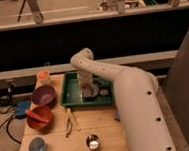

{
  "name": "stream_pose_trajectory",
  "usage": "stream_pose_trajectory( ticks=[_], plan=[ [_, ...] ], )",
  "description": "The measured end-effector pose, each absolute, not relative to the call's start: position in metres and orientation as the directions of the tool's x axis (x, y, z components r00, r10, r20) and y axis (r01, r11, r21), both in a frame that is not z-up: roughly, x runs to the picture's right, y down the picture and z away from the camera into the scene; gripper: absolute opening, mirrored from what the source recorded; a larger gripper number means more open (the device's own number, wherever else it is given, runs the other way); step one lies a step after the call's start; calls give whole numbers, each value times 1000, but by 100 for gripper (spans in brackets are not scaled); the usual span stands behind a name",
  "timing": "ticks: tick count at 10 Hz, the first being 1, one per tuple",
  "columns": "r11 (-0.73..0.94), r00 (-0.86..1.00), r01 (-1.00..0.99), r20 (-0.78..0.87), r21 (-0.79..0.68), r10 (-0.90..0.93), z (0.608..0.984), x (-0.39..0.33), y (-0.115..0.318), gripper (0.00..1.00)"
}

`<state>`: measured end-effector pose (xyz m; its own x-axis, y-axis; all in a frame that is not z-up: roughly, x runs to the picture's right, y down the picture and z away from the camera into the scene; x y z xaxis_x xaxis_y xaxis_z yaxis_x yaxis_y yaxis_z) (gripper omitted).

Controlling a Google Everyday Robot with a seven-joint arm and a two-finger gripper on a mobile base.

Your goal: Wipe tray with eraser

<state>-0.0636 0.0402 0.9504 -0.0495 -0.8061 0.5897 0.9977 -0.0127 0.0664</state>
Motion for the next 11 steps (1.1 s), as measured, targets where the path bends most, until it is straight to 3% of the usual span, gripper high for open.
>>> stream_pose_trajectory(
  ticks=[5,11],
  plan=[
    [-75,-139,988,580,133,-803,952,-123,27,0],
    [-166,-249,967,585,193,-772,927,-140,72,0]
  ],
)
